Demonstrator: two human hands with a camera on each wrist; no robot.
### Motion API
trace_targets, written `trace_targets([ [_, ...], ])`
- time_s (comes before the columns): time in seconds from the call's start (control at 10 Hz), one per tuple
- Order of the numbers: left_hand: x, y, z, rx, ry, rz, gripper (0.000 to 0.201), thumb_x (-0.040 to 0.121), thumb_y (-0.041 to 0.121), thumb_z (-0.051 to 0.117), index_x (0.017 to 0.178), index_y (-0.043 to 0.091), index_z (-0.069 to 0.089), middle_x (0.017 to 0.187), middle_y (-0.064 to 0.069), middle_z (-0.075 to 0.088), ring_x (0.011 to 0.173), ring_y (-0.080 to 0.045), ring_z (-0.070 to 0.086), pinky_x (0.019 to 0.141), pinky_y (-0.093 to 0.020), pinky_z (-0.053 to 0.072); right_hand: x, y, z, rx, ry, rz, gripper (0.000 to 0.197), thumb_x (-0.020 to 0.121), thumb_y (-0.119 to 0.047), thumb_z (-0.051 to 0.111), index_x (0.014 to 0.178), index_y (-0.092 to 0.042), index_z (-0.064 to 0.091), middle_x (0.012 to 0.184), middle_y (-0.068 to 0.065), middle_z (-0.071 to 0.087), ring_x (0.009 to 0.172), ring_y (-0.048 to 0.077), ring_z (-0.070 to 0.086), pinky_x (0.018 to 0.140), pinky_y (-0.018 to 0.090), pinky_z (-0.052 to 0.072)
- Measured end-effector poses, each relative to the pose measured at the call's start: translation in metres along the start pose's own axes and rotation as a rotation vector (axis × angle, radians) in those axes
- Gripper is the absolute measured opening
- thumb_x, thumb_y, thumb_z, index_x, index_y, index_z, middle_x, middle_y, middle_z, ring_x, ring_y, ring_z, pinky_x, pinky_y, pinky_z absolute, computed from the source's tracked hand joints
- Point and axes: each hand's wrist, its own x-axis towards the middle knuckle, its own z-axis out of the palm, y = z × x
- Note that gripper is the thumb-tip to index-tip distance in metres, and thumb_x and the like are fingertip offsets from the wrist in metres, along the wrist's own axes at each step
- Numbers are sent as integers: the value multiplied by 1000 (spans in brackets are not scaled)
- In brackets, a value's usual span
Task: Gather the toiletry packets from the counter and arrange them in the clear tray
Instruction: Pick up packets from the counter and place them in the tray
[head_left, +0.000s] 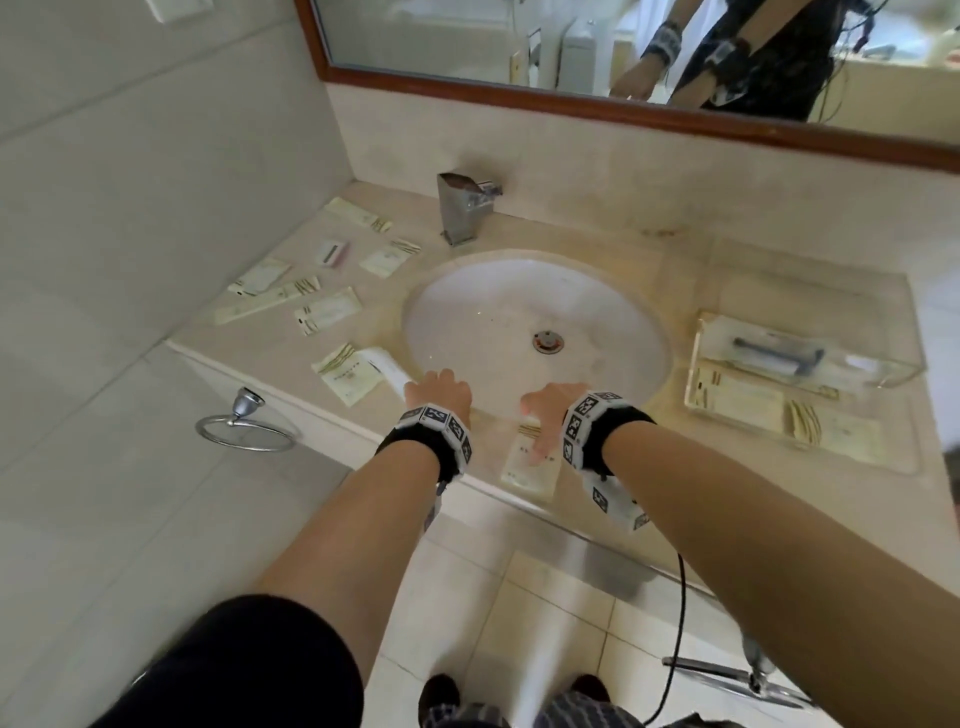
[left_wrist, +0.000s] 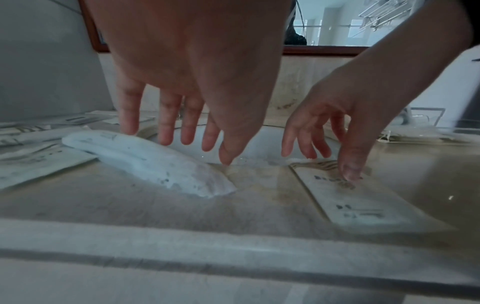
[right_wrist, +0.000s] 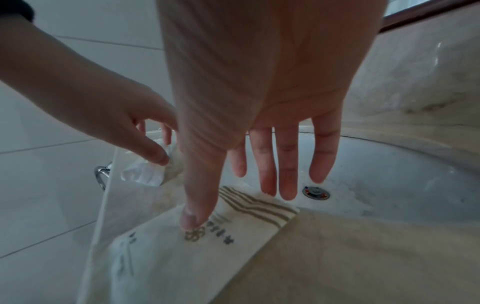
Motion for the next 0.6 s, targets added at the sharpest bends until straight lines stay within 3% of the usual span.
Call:
trace_targets([
  [0.1,6,-7,7,-45,-13,-58,42,91,27,55,130,16,46,132,-6,43,124,-24,44,95,-40,41,-2,-1,10,56,11,40,88,43,-48,77,124,-35,46,107,-4,65,83,23,65,67,41,57],
  [0.2,9,-8,12,-28,-3,-135,46,91,29,54,133,17,41,134,-7,39,125,-24,41,95,-42,41,-59,-20,-22,64,70,-44,84,54,-34,82,125,-29,37,121,2,57,98,30,64,74,44,57],
  [0.3,6,-12,11,-77,-21,-226,55,90,30,53,138,14,32,137,-12,37,122,-30,44,91,-45,46,-74,-27,-34,88,61,-52,76,55,-31,84,119,-23,44,113,5,62,95,28,65,77,45,58],
  [0.4,4,-25,17,-196,-139,-274,62,89,31,57,141,10,29,131,-19,49,111,-35,56,84,-44,50,-73,-29,-31,92,70,-33,86,50,-35,84,122,-27,37,114,2,58,97,26,63,76,42,57],
  [0.5,7,-25,29,-387,-166,-293,73,91,21,60,149,5,20,141,-23,44,126,-39,50,103,-49,43,-67,-27,-24,119,39,-16,97,47,-38,85,129,-29,34,121,1,56,99,24,63,70,36,56],
  [0.6,16,-24,42,-376,-164,-330,72,95,13,53,151,2,10,144,-25,41,132,-39,44,109,-48,37,-85,-34,-36,130,55,-29,68,61,-32,82,119,-19,50,102,6,64,85,24,67,66,33,55],
])
